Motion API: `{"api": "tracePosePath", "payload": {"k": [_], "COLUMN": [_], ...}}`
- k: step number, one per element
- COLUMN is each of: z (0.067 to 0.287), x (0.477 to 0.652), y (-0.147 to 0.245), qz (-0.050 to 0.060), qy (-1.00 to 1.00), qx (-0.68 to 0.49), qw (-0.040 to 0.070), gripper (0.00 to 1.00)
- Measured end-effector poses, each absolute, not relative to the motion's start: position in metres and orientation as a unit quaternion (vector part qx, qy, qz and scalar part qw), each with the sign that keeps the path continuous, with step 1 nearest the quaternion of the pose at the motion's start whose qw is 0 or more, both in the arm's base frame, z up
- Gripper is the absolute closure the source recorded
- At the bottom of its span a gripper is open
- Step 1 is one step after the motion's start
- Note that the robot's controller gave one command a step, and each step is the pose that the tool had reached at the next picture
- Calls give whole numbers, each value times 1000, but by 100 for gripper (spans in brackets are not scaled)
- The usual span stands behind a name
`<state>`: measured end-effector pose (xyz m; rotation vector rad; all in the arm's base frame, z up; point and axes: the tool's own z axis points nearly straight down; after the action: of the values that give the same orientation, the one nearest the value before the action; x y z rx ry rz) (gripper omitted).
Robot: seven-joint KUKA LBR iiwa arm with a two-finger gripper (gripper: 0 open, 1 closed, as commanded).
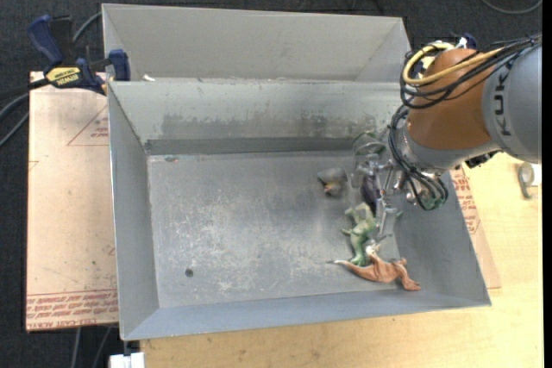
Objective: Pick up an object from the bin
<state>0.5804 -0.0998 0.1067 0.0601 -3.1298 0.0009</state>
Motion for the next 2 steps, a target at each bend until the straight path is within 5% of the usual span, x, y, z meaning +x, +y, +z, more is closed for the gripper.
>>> {"api": "tracePosePath", "payload": {"k": [1,2], "z": [80,81], "x": [524,549], "y": [-86,-95], "qz": [-1,-3], "qy": [-998,-988], "qx": [-70,157], "qw": [-1,0], "gripper": [0,0]}}
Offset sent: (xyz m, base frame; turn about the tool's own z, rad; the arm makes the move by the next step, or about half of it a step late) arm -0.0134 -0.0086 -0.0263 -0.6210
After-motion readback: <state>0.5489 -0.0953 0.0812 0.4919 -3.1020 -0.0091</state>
